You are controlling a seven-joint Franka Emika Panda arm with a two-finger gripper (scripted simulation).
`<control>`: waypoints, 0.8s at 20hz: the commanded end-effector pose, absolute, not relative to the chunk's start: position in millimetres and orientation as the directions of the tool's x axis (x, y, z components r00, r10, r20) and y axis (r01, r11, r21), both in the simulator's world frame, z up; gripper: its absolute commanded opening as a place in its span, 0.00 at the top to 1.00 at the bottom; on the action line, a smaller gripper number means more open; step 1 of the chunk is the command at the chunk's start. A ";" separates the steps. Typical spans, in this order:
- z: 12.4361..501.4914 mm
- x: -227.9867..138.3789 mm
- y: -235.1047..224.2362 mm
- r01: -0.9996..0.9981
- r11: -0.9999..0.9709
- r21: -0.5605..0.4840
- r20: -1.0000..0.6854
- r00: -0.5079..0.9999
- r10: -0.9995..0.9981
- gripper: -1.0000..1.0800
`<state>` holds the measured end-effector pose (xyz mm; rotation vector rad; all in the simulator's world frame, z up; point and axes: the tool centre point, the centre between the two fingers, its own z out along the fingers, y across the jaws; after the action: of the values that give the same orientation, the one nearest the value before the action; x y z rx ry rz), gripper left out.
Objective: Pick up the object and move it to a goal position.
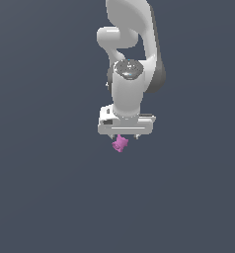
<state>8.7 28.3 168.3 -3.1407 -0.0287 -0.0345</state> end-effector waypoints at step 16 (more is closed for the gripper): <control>175.6 16.2 27.9 0.035 -0.999 -0.018 0.045 0.998 0.034 0.04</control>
<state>16.6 27.8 176.4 -3.1208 -0.0580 -0.0714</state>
